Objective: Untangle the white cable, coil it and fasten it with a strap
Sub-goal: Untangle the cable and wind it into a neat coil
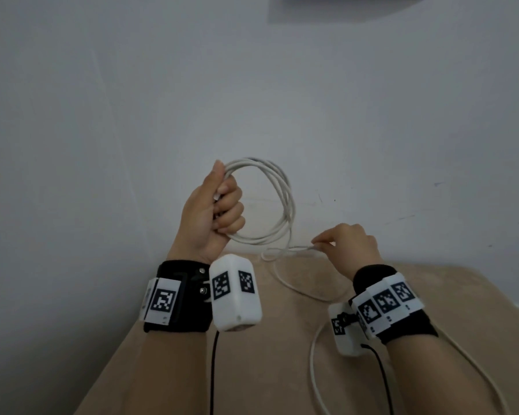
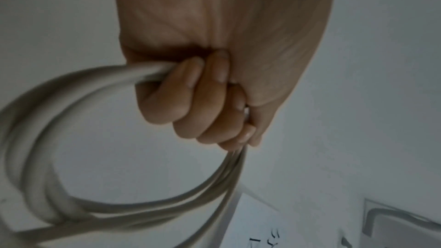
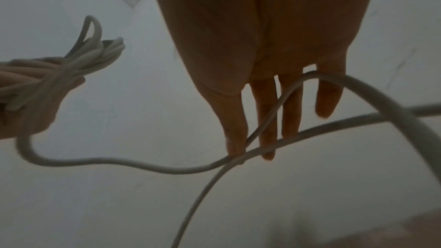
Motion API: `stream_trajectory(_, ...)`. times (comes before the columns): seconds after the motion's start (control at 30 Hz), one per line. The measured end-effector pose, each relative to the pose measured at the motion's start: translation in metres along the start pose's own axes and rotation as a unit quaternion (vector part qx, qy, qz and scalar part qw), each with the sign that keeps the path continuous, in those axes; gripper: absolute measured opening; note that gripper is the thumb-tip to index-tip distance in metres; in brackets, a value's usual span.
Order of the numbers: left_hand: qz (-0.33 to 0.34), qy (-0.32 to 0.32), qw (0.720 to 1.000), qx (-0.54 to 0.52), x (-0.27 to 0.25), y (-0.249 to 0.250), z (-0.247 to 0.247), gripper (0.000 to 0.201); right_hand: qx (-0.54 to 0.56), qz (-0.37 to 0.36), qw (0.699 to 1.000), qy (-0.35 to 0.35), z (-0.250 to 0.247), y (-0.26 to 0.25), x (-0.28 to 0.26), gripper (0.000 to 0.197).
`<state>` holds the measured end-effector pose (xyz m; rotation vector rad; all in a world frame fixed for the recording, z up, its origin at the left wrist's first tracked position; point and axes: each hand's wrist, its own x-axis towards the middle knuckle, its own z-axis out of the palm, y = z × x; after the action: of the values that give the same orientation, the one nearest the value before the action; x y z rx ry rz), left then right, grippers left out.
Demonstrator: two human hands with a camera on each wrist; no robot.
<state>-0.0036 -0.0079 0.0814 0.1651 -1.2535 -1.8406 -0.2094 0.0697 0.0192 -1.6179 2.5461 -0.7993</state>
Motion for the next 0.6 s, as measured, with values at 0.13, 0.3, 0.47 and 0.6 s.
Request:
stream_trajectory(0.13, -0.014, 0.058, 0.997, 0.049, 0.002, -0.005, -0.007, 0.042, 0.1, -0.025, 0.993, 0.061, -0.008, 0.001, 0.0, 0.03)
stream_trajectory(0.3, -0.034, 0.057, 0.996, 0.058, 0.004, -0.013, -0.002, 0.042, 0.385, -0.094, 0.915, 0.071, -0.028, -0.025, -0.008, 0.027)
stream_trajectory(0.47, -0.037, 0.044, 0.998, 0.04, 0.006, -0.016, 0.005, 0.042, 0.649, -0.01, 0.749, -0.134, -0.027, -0.053, -0.019, 0.039)
stream_trajectory(0.6, -0.027, 0.061, 0.998, 0.007, 0.006, -0.012, -0.002, 0.042, 0.607, 0.0, 0.764, -0.217, -0.024, -0.051, -0.022, 0.064)
